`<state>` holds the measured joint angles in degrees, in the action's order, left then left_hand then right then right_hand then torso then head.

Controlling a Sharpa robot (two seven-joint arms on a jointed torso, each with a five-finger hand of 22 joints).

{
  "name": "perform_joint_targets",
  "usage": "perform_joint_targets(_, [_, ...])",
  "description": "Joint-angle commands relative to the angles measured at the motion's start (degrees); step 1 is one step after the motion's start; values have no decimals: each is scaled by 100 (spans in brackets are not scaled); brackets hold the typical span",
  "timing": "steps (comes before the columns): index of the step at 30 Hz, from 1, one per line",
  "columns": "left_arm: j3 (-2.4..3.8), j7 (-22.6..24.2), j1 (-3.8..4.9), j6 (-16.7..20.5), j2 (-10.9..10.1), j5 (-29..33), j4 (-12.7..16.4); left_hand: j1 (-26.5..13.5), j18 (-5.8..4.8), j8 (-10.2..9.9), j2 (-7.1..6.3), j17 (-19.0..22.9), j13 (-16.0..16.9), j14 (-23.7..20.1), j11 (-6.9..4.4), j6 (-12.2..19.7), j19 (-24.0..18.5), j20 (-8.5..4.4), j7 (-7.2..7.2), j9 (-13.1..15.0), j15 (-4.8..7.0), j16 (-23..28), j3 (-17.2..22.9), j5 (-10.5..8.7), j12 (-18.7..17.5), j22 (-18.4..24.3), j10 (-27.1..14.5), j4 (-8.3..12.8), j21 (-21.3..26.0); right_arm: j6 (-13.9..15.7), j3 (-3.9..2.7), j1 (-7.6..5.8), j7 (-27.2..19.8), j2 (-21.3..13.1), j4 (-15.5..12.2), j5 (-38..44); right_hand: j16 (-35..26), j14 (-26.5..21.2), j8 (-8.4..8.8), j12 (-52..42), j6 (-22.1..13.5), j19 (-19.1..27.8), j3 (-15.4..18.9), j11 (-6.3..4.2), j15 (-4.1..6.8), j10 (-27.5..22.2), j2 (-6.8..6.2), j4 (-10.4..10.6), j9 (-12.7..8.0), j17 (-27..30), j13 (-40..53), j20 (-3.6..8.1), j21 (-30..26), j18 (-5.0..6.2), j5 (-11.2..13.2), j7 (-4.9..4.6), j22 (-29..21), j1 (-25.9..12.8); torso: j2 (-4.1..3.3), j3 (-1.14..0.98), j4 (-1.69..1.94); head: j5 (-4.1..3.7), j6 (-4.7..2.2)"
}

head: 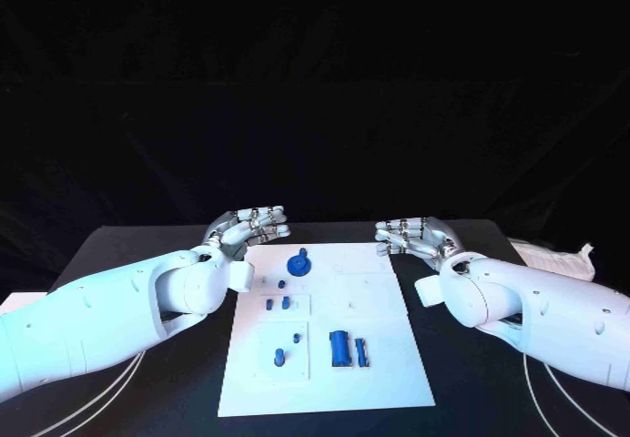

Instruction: Assemble the parts on the task board

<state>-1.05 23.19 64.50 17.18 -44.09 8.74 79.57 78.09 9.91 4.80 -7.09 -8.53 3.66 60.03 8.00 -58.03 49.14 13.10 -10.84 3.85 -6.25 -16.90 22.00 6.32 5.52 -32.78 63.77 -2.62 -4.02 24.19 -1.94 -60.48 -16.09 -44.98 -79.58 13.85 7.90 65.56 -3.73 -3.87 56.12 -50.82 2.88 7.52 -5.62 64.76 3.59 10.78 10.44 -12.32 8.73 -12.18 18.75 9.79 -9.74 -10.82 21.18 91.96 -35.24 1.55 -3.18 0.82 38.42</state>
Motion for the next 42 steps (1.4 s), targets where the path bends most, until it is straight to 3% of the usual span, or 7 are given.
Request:
perform_joint_targets(1, [4, 298, -26, 191, 116, 183, -165, 74, 68, -31, 10, 95, -10, -23, 43, 35, 12, 44, -4, -7, -52, 228, -50, -1, -82, 162, -16, 3, 44, -400, -3, -2, -532, 120, 133, -581, -154, 115, 9, -4, 45, -106, -80, 0, 6, 70, -23, -21, -94, 158, -236, 0, -152, 74, 41, -3, -139, -125, 124, -7, 11, 9, -91])
perform_joint_targets(7, [4, 336, -82, 297, 319, 202, -475, 121, 68, -65, 48, 236, -13, -2, 71, 15, -25, 87, -24, -7, -99, 552, -116, 3, -178, 461, -46, 3, 42, -505, -4, 3, -596, 377, 437, -532, -353, 247, 7, -25, 94, -286, -208, 5, 6, 145, -61, -98, -225, 373, -505, 3, -399, 83, 57, 21, -378, -222, 171, -46, -16, 58, -172])
perform_joint_targets(8, [-1, 134, -64, 156, 276, 96, -411, -2300, -299, -480, 255, 413, -366, -1817, -213, 1741, -1489, -351, 325, -385, 144, 874, -718, -190, -552, 1288, -1940, 262, 402, -211, -3, -1, -310, 324, 358, -361, -790, -1813, 373, 387, -1642, 1365, -288, -221, 562, -1882, -359, -388, -460, 610, -873, 363, -827, -294, 308, 337, -881, -2869, 120, -18, 3, 29, -128])
perform_joint_targets(23, [63, 450, -286, 1678, 75, -486, 459, -4725, -523, -480, 709, 853, -366, -3669, -800, 3550, -3011, -768, 653, -385, 625, 1245, -1387, -632, -552, 2180, -3912, 262, 402, 1264, 129, 21, -1020, 127, -575, -1046, -790, -3918, 373, 387, -3402, 3003, -288, -752, 562, -3908, -359, -1078, -1044, 1232, -873, 744, -1302, -515, 974, 670, -1441, -5711, 406, -155, 318, -82, -404])
perform_joint_targets(24, [69, 480, -307, 1824, 55, -542, 542, -4853, -523, -480, 709, 853, -366, -3765, -800, 3642, -3089, -790, 671, -385, 625, 1261, -1421, -632, -552, 2225, -4014, 262, 402, 1386, 140, 23, -1079, 110, -653, -1103, -790, -4022, 373, 387, -3489, 3084, -288, -752, 562, -4009, -359, -1078, -1044, 1232, -873, 764, -1324, -516, 974, 1082, -1467, -5849, 406, -155, 318, -82, -404])
perform_joint_targets(27, [84, 557, -361, 2195, 6, -684, 754, -5195, -555, -480, 709, 853, -366, -4026, -800, 3891, -3301, -853, 1084, -385, 625, 1690, -1510, -632, -552, 2348, -4289, 262, 402, 1688, 167, 27, -1224, 70, -844, -1243, -790, -4325, 373, 387, -3743, 3322, -288, -752, 562, -4306, -359, -1078, -1044, 1232, -873, 1218, -1387, -528, 974, 1082, -1546, -6247, 406, -155, 318, -82, -404])
perform_joint_targets(42, [105, 660, -434, 2694, -60, -874, 1039, -6402, -991, -480, 709, 853, -366, -4941, -800, 4776, -4042, -1310, 1084, -385, 625, 1690, -2200, -632, -552, 2777, -5254, 262, 402, 1993, 194, 32, -1371, 29, -1037, -1385, -790, -5359, 373, 387, -4609, 4136, -288, -752, 562, -5312, -359, -1078, -1044, 1232, -873, 1218, -1875, -979, 974, 1082, -2118, -7613, 406, -155, 318, -82, -404])
